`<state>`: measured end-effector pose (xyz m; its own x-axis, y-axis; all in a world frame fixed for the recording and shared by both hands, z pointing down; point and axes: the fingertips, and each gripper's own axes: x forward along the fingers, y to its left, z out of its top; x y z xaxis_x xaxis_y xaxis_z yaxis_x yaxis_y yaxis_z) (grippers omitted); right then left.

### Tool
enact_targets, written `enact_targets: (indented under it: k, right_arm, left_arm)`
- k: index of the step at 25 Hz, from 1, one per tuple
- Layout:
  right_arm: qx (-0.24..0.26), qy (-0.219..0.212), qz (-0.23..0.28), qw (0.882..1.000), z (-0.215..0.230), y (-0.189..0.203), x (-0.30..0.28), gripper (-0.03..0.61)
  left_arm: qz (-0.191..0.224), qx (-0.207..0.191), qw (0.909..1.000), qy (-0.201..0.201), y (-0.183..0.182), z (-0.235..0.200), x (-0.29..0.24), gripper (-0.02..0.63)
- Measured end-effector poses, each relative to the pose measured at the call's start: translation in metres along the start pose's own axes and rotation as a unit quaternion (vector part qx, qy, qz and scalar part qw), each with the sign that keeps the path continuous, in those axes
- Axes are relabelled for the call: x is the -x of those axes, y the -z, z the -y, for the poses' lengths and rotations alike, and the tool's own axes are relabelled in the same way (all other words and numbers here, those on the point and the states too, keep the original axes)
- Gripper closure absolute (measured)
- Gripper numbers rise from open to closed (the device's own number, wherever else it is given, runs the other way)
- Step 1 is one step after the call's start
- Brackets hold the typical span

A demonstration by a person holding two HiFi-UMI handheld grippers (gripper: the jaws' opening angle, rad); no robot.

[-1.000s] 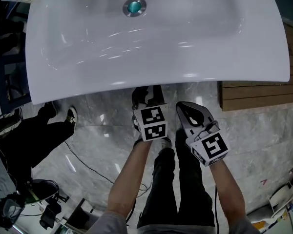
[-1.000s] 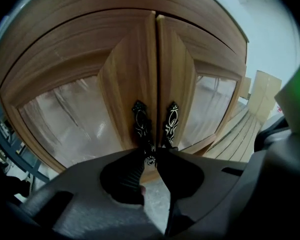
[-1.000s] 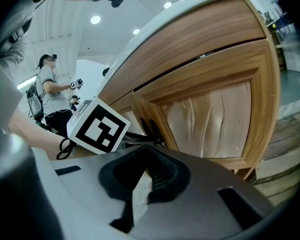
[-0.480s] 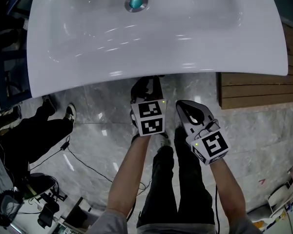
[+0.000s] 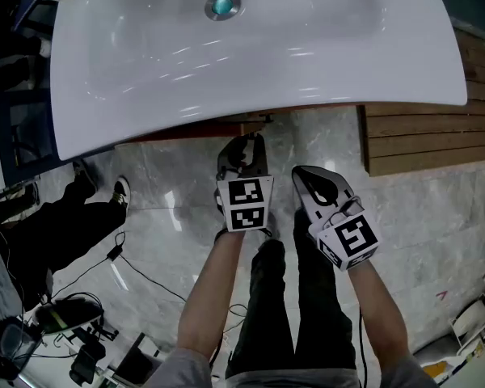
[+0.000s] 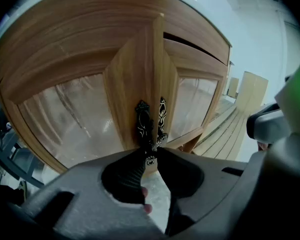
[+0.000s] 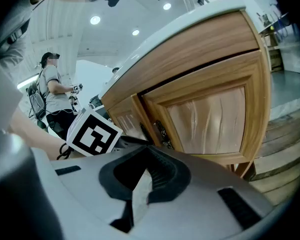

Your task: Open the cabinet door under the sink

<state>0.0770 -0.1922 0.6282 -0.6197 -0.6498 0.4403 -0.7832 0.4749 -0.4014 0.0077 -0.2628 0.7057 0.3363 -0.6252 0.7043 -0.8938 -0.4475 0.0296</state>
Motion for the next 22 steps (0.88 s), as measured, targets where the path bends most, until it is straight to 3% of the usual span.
enact_targets:
  k: [8,22]
  right_arm:
    - [-0.005,0.032,0.013,0.999,-0.034,0.012,-0.006,0.571]
    - [-0.078,0.16,0.067,0.982,-0.092,0.041,0.006,0.571]
  left_arm:
    - [0.017,-0.023,0.9986,0.044,0.015,0.005,0.017,0.532]
    - [0.017,-0.045,0.99,0.133,0.038,0.004,0.031,0.532]
